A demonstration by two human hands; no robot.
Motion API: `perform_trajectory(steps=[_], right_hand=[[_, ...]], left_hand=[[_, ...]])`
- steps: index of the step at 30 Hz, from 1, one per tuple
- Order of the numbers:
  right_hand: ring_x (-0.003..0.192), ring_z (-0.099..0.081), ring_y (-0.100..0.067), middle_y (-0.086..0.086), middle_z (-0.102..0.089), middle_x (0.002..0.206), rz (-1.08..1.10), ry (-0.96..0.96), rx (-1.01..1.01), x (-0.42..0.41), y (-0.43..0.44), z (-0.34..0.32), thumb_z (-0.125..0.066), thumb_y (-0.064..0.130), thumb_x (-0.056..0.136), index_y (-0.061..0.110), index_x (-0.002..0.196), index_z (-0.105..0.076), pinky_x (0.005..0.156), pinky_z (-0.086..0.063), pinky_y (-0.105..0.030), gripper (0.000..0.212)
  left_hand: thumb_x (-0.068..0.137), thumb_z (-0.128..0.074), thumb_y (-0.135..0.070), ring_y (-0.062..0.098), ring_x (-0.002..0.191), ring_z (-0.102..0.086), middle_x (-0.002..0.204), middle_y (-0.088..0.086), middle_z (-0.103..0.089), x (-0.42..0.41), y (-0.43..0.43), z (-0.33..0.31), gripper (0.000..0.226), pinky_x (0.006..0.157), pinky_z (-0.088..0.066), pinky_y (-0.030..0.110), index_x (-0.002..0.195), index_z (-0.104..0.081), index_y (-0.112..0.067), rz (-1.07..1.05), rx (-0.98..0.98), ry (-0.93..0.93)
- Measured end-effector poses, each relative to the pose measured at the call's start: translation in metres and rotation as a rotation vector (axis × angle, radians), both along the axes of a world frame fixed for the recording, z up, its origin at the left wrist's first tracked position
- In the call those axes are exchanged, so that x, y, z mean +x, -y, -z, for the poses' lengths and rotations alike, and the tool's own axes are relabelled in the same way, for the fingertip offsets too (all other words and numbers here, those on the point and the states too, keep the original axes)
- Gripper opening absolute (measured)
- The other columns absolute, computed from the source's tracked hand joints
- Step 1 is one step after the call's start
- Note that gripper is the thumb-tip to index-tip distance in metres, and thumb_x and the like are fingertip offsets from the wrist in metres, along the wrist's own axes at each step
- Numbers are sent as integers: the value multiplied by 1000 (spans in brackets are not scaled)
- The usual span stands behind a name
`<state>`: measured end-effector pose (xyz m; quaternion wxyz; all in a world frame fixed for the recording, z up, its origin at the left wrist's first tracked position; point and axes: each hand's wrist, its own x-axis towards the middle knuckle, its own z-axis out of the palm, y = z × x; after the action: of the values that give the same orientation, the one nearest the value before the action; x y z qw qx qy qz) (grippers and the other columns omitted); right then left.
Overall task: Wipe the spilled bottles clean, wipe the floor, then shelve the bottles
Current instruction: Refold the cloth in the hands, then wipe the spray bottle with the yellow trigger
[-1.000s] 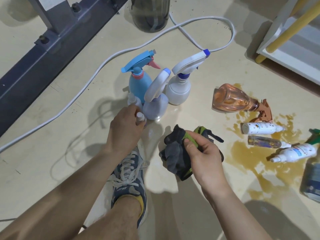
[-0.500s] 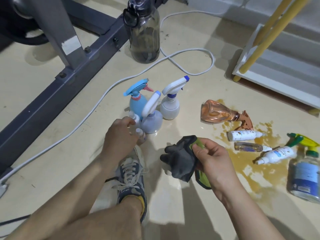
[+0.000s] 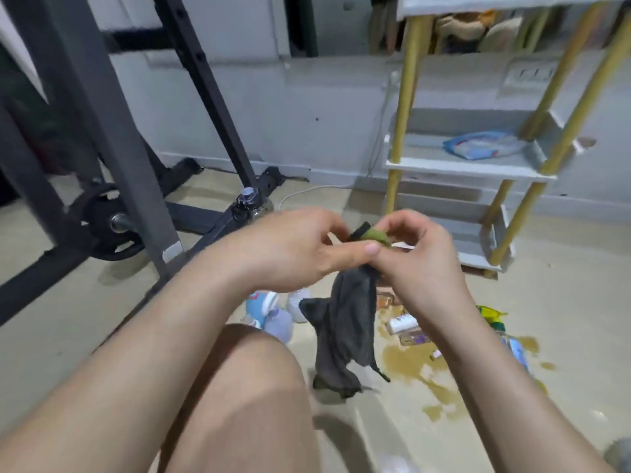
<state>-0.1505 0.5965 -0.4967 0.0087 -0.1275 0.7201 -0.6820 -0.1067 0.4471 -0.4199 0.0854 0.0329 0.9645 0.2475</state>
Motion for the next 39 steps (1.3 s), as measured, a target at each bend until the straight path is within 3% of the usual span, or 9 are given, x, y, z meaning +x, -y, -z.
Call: perform_trajectory(steps=[5, 9, 11, 13, 17, 25, 29, 33, 39], right_hand=[[65, -54, -4, 5, -67, 83, -19, -202, 66, 39, -61, -50, -78, 8, 75, 18, 92, -66, 64, -48, -24, 23], [91, -64, -6, 3, -61, 116, -103, 61, -249, 55, -127, -51, -66, 10, 90, 31, 117, -61, 78, -55, -34, 35], [110, -60, -7, 5, -57, 132, -109, 61, -94, 55, -155, -38, -61, 19, 95, 39, 126, -55, 78, -52, -26, 38], [111, -62, -9, 2, -61, 133, -192, 107, -52, 56, -174, -22, -59, 19, 96, 33, 132, -55, 75, -52, -22, 39], [76, -67, -6, 0, -73, 93, -131, 280, -273, 57, -214, 2, -66, 13, 90, 16, 125, -62, 62, -52, -20, 36], [69, -56, -17, -2, -67, 77, -83, 460, 172, 43, -234, 46, -76, 35, 84, 17, 99, -71, 66, -42, -29, 23], [64, -52, -4, 12, -57, 78, -29, 512, 339, 37, -230, 85, -76, 36, 83, 24, 104, -70, 56, -38, -19, 25], [75, -54, -6, 11, -57, 89, -227, 693, 670, 28, -247, 128, -82, 31, 77, 32, 107, -69, 58, -39, -20, 33], [78, -60, -13, 2, -68, 91, -135, 828, 637, -1, -247, 192, -76, 22, 81, 24, 101, -72, 64, -44, -21, 20]], left_hand=[[94, -55, -41, 18, 64, -60, 57, -10, -57, 17, -80, -2, 29, 73, -57, 47, 73, -65, -23, -228, 373, -364], [100, -51, -15, 16, 68, -61, 75, 2, -66, 27, -126, -12, 22, 66, -51, 28, 89, -70, -12, -244, 798, -302], [100, -49, -14, 12, 61, -58, 79, 7, -64, 30, -149, -12, 19, 54, -46, 18, 96, -67, -7, -157, 904, -192], [100, -51, -17, 10, 57, -57, 81, 10, -63, 28, -173, -6, 21, 46, -41, 14, 102, -65, -3, -66, 882, -113], [99, -53, -19, 23, 77, -56, 88, 16, -62, 19, -201, 7, 23, 63, -43, 27, 102, -66, -1, -28, 906, -34], [93, -56, -5, 19, 67, -47, 78, 17, -57, -29, -194, 70, 29, 61, -38, 28, 92, -72, -30, 26, 584, -123], [78, -79, -25, 17, 97, -64, 110, 7, -69, -66, -175, 131, 23, 87, -52, 29, 101, -75, -20, 340, 334, 516], [76, -82, -26, 7, 67, -57, 66, -12, -65, -89, -167, 196, 15, 65, -47, 22, 66, -71, -30, 516, -111, 684], [87, -71, -34, 10, 54, -45, 55, -7, -53, -133, -153, 252, 39, 59, -39, 23, 51, -64, -20, 313, 192, 834]])
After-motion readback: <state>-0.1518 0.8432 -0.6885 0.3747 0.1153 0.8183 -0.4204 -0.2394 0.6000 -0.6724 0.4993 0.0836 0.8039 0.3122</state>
